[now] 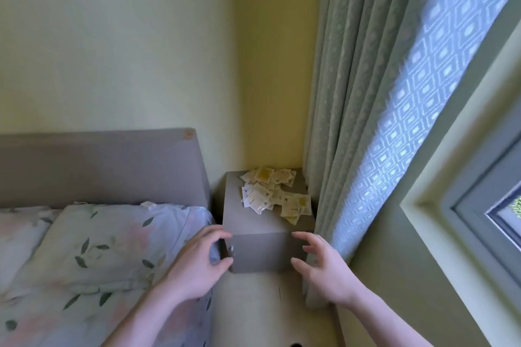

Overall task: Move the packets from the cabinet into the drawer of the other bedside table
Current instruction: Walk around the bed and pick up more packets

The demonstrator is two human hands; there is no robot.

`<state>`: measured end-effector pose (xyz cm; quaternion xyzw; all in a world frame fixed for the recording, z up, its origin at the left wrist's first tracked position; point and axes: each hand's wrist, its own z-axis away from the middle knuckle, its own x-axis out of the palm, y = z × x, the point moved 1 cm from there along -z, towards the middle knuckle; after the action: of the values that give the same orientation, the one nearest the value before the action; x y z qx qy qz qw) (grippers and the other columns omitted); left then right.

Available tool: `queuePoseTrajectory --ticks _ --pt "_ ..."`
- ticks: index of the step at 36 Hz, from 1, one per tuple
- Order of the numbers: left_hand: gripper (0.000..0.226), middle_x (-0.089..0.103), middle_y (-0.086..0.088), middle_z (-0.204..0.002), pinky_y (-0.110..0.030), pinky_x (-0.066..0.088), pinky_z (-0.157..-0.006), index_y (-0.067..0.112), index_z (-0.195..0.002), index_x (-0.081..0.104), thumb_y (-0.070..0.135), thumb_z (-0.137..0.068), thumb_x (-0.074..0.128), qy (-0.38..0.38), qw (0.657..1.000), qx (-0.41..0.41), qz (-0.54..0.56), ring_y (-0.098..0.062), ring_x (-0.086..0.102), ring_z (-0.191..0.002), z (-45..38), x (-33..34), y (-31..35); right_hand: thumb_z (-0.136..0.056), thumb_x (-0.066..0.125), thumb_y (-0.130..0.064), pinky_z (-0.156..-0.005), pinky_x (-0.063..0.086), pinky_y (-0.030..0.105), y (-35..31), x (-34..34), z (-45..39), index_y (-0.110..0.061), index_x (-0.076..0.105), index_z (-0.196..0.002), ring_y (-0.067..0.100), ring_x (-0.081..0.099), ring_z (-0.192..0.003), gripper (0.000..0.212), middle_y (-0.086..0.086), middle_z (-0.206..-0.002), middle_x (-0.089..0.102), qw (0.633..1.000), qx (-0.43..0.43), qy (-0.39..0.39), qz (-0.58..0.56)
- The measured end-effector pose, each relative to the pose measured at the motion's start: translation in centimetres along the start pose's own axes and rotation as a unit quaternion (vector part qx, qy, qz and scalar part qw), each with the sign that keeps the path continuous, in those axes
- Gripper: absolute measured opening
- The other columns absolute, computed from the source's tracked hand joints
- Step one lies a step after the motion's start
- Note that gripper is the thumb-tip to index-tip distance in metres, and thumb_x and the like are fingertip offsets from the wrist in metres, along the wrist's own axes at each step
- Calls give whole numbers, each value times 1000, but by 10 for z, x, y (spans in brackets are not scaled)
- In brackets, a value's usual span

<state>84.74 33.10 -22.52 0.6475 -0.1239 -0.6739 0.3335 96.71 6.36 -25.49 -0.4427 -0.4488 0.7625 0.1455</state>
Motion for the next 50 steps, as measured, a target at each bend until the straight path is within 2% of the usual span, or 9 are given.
queuePoseTrajectory --ticks 13,16,21,24,30,37,43,46,50 --pt "41 51 24 -126 -5 32 -96 36 -123 59 39 -85 72 -53 997 -51 15 7 52 -115 -155 40 -25 -90 69 -29 -113 40 26 29 -34 -169 -27 50 -145 10 50 -132 58 -10 -142 50 996 32 -73 48" --pt "40 49 25 -126 -4 33 -94 37 -122 59 39 -85 72 -62 995 -72 22 7 52 -114 -185 44 -34 -90 67 -26 -114 39 25 34 -39 -203 -28 49 -145 10 49 -134 58 -8 -141 51 993 58 -86 47" --pt "46 47 24 -129 -23 43 -105 39 -127 55 43 -84 70 -88 992 -86 10 0 53 -118 -244 50 -52 -94 67 -21 -101 34 11 47 -40 -259 -27 47 -143 0 46 -125 53 -15 -130 49 990 96 -104 19" --pt "50 46 20 -134 -20 40 -105 36 -133 52 38 -86 70 -111 991 -72 -9 -4 52 -122 -290 50 -62 -95 68 -20 -106 36 17 61 -39 -288 -25 47 -143 6 45 -132 53 -14 -133 44 986 138 -88 1" --pt "50 46 16 -137 -18 43 -99 34 -135 52 30 -88 67 -144 988 -53 -31 -9 59 -118 -387 58 -93 -93 71 -23 -99 38 15 81 -39 -346 -27 53 -136 3 47 -116 48 -14 -127 45 977 208 -51 11" --pt "57 38 9 -147 -24 37 -109 27 -144 46 21 -89 62 -204 974 -35 -88 -15 45 -132 -484 102 -133 -95 66 -30 -101 45 25 125 -23 -405 -40 46 -122 10 50 -118 35 -11 -126 45 957 286 -29 30" --pt "75 19 -1 -162 -35 38 -112 24 -151 32 7 -85 61 -250 953 -7 -170 -24 30 -144 -538 149 -158 -97 63 -34 -98 45 27 181 2 -438 -25 52 -134 14 55 -112 39 -6 -120 51 934 354 -23 34" --pt "78 12 -2 -165 -36 37 -113 24 -154 27 6 -86 62 -245 949 12 -198 -26 23 -149 -566 171 -170 -94 65 -38 -104 48 35 217 17 -459 -27 57 -130 17 58 -121 40 -3 -131 60 923 385 -6 18" --pt "88 3 -1 -167 -35 26 -120 23 -157 20 9 -85 68 -247 939 36 -236 -26 15 -152 -598 206 -187 -91 69 -37 -101 49 35 255 37 -481 -33 56 -125 16 56 -120 36 -6 -126 57 919 394 4 12"
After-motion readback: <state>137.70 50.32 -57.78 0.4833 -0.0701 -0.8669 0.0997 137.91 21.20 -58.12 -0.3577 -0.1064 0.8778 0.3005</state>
